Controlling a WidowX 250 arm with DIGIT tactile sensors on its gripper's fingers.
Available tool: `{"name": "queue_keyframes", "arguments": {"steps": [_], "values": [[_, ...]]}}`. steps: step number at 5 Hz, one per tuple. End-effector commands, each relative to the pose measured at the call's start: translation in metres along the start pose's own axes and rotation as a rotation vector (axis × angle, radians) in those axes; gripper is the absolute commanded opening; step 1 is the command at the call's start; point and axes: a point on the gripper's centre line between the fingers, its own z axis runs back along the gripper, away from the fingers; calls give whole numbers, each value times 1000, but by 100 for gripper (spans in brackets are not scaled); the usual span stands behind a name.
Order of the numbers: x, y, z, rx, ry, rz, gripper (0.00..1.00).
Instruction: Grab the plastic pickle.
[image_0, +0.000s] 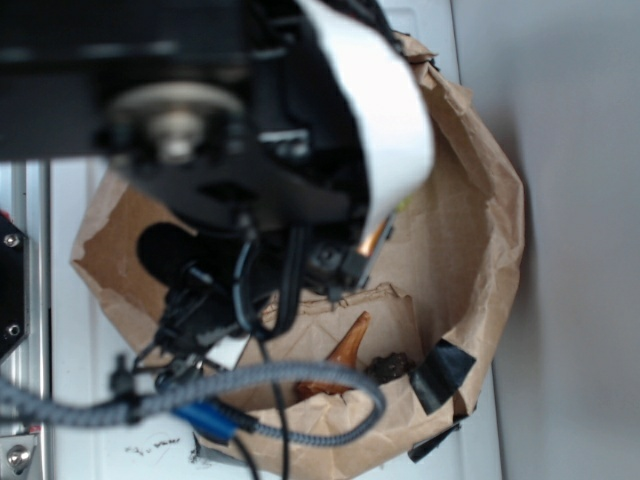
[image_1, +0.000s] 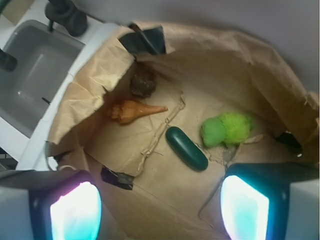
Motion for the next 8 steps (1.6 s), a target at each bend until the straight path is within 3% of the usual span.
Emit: {"name": "queue_keyframes", "arguments": {"steps": [1,2,4,5,8], "values": [[7,-4,14,28,-47,4,100],[7,-6,-37,88,-37,-60,100],[1,5,-109,90,32,-120,100],[1,9,-125,44,47,-139,100],[7,16,-179,69,93,-181,100]]}}
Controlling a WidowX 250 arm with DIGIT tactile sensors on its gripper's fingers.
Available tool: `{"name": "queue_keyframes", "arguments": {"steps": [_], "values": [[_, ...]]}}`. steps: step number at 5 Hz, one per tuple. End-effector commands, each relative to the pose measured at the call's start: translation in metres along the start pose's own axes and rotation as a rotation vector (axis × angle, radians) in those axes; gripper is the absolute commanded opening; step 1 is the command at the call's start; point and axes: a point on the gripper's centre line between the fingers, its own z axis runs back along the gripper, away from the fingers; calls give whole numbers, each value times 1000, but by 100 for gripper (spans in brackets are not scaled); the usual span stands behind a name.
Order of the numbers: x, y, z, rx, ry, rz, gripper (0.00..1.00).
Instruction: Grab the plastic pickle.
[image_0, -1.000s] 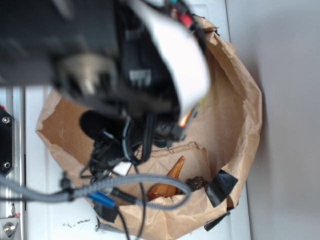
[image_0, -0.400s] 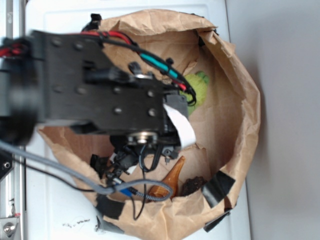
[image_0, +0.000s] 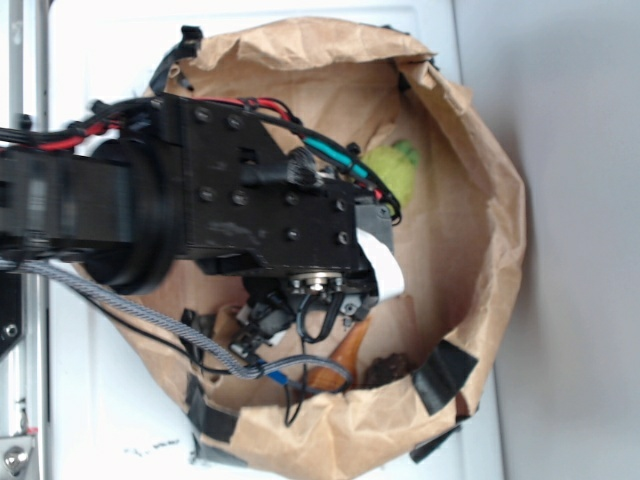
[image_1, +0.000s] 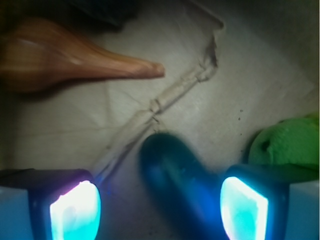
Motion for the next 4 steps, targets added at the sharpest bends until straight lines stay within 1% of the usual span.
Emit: {"name": "queue_keyframes", "arguments": {"steps": [1,2,3,4], "values": [[16,-3,-20,52,13,-28,100],[16,-3,-15,69,-10,-19,0],[14,-3,-9,71,-33,-23,0],[13,-4,-9,76,-42,-19,0]]}}
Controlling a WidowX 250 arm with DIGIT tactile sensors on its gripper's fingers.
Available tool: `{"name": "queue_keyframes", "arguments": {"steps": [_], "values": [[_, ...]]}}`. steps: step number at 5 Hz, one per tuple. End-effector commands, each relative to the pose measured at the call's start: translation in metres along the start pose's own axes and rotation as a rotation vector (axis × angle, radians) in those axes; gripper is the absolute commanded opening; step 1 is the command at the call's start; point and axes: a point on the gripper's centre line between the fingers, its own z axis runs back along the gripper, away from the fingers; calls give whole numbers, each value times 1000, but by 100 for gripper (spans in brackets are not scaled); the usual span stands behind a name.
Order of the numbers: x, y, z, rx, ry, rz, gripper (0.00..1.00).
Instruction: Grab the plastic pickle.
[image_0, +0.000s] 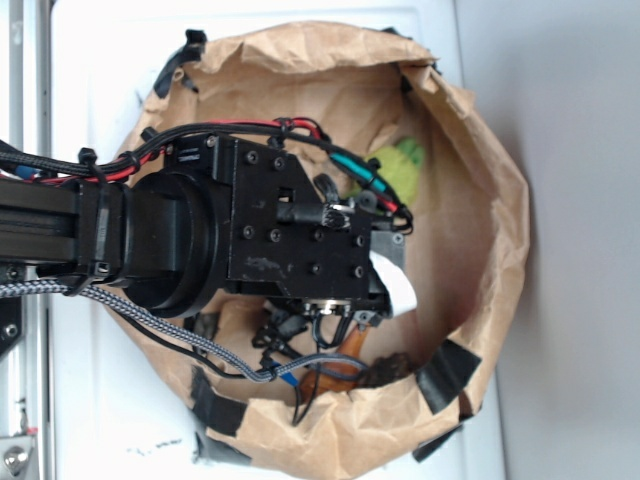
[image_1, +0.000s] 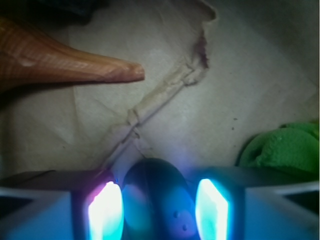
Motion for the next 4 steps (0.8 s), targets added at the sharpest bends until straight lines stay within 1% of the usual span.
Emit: {"name": "queue_keyframes", "arguments": {"steps": [1,2,3,4], "values": [[4,-7,2,18,-42,-27,0],[2,-4,12,21,-59,-5,0],[-4,2,52,-13,-138,44,0],[-19,9,97,-51,-242,117,0]]}}
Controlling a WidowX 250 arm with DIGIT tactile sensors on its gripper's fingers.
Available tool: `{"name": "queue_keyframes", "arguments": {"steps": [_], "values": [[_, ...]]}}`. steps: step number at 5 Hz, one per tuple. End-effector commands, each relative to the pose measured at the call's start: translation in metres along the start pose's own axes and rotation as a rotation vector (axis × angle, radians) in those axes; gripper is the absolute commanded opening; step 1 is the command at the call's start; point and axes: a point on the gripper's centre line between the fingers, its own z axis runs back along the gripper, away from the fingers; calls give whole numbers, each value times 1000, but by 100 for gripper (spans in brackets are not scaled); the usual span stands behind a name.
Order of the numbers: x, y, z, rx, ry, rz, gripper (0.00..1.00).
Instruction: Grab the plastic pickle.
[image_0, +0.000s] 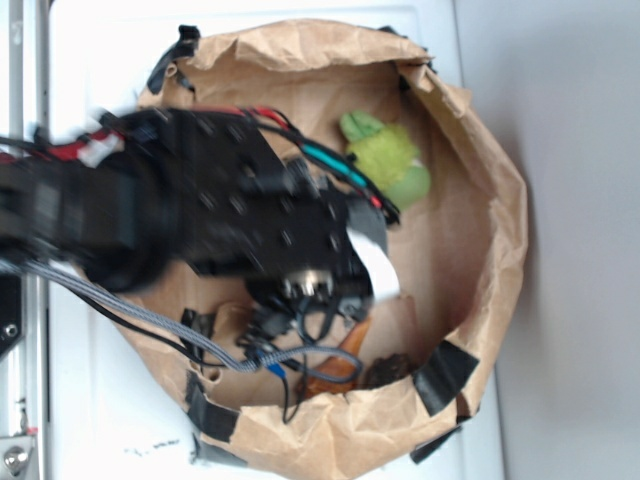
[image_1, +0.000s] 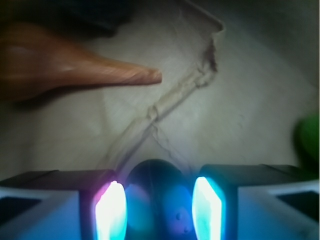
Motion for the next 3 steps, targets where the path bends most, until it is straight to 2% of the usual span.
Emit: {"name": "queue_keyframes", "arguments": {"steps": [1,2,3], "values": [[-14,4,89,-52,-214,77,0],[-20,0,99,-56,-257,81,0],[-20,-3,101,14,-239,77,0]]}}
